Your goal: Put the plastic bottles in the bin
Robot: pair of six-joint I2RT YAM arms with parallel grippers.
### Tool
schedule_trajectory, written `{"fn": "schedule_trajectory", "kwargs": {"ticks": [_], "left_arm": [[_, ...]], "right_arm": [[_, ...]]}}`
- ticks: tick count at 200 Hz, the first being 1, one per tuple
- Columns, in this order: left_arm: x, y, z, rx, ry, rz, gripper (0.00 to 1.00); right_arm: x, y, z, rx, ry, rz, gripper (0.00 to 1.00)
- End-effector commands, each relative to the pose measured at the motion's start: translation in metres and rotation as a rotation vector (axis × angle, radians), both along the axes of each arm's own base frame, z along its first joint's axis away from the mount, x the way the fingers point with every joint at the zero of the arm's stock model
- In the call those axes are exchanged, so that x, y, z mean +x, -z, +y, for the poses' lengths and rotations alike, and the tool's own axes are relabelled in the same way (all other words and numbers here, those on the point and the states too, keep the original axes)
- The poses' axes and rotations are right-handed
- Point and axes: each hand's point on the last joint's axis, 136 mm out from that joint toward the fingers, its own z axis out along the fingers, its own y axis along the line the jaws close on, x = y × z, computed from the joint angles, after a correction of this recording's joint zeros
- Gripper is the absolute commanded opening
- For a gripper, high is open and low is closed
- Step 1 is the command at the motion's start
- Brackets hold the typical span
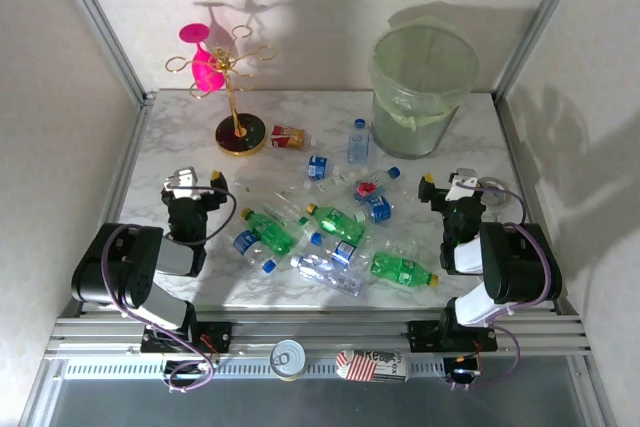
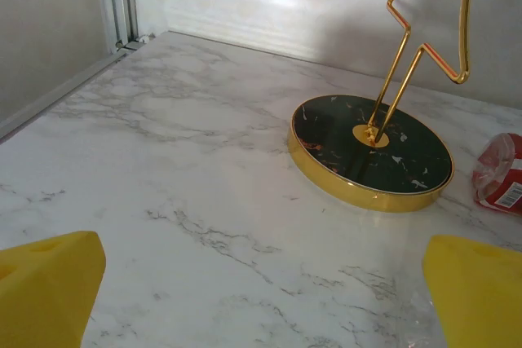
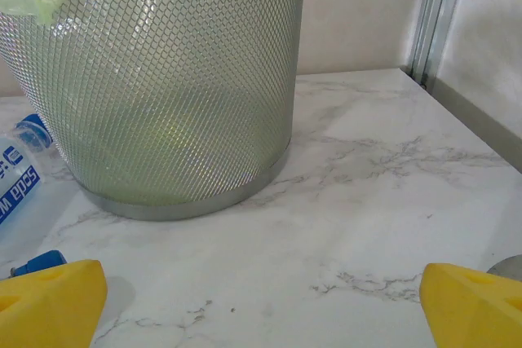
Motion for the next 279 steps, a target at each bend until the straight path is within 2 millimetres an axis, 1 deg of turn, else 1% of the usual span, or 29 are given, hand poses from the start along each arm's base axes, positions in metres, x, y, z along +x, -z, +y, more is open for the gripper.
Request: {"fn": "schedule_trajectory", "kwargs": {"ticks": [1, 170, 184, 197, 211, 225, 227, 229, 234, 240, 247, 261, 263, 279], "left_arm": [[0.005, -0.012, 0.0, 0.009, -0.009, -0.046, 0.99], [0.005, -0.012, 0.0, 0.009, -0.009, -0.045, 0.99], [0.005, -0.012, 0.0, 0.011, -0.01, -0.045, 0.99], [0.004, -0.013, 0.001, 0.013, -0.017, -0.048, 0.99], [0.005, -0.019, 0.0, 0.027, -0.038, -0.047, 0.99], [0.008, -0.029, -0.001, 0.05, -0.063, -0.026, 0.99], [0.009, -0.03, -0.001, 0.051, -0.068, -0.022, 0.99], [0.01, -0.032, 0.0, 0.053, -0.075, -0.017, 0.99], [0.012, -0.037, 0.0, 0.058, -0.091, -0.012, 0.99], [0.014, -0.039, -0.001, 0.062, -0.107, 0.015, 0.99], [0.019, -0.047, -0.001, 0.053, -0.125, 0.027, 0.99], [0.026, -0.06, -0.009, 0.018, -0.118, 0.042, 0.99], [0.026, -0.062, -0.011, 0.013, -0.115, 0.043, 0.99], [0.03, -0.078, -0.029, -0.035, -0.062, 0.028, 0.99]], "right_arm": [[0.004, -0.009, 0.002, 0.004, -0.003, -0.034, 0.99], [0.003, -0.009, 0.002, -0.003, 0.003, -0.036, 0.99], [0.003, -0.011, -0.002, -0.003, 0.04, -0.038, 0.99], [0.002, -0.018, -0.005, -0.004, 0.06, -0.042, 0.99], [0.002, -0.029, -0.007, -0.004, 0.081, -0.045, 0.99], [-0.002, -0.034, -0.011, -0.002, 0.106, -0.032, 0.99], [0.003, -0.046, -0.011, 0.003, 0.108, -0.057, 0.99], [0.003, -0.05, -0.012, 0.008, 0.113, -0.063, 0.99], [0.003, -0.055, -0.014, 0.03, 0.131, -0.065, 0.99], [0.003, -0.06, -0.018, 0.068, 0.158, -0.061, 0.99], [0.004, -0.064, -0.02, 0.109, 0.182, -0.048, 0.99], [0.005, -0.063, -0.02, 0.166, 0.196, 0.024, 0.99], [0.006, -0.066, -0.02, 0.174, 0.195, 0.027, 0.99], [0.007, -0.065, -0.013, 0.219, 0.177, 0.119, 0.99]]}}
